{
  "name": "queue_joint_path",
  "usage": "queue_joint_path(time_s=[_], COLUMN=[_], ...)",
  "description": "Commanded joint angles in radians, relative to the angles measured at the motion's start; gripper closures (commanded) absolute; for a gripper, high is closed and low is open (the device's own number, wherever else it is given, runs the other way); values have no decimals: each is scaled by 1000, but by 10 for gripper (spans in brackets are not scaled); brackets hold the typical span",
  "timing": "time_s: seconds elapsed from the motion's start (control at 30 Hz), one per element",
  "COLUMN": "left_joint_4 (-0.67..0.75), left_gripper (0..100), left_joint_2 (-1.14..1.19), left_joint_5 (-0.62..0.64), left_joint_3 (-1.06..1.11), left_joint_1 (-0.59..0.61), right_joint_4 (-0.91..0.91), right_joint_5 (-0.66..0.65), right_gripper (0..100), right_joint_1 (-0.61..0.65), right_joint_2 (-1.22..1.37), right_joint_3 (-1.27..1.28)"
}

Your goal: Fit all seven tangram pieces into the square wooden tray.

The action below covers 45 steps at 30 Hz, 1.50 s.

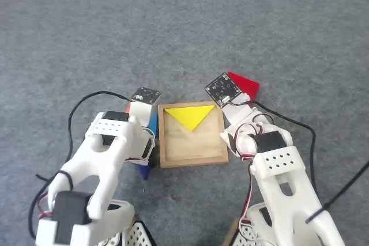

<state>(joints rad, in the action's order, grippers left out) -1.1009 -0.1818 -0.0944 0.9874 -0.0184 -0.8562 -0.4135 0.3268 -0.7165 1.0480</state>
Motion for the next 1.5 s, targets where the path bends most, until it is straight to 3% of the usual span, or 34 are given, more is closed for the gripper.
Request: queue_joint_path(time_s=[0.0, 0.9, 1.47], left_joint_4=[28, 34, -83], left_gripper=[863, 863, 863], left_joint_2=[0, -2, -2], left_joint_5=[-14, -57, -80], left_joint_3=[25, 15, -90], left_joint_1=[-14, -25, -26], right_joint_4=[13, 15, 15], right_joint_5=[6, 5, 5], right_gripper=[961, 961, 961], right_joint_1=[-15, -15, -15], right_joint_2=[-42, -42, -42], right_joint_3=[-8, -8, -8])
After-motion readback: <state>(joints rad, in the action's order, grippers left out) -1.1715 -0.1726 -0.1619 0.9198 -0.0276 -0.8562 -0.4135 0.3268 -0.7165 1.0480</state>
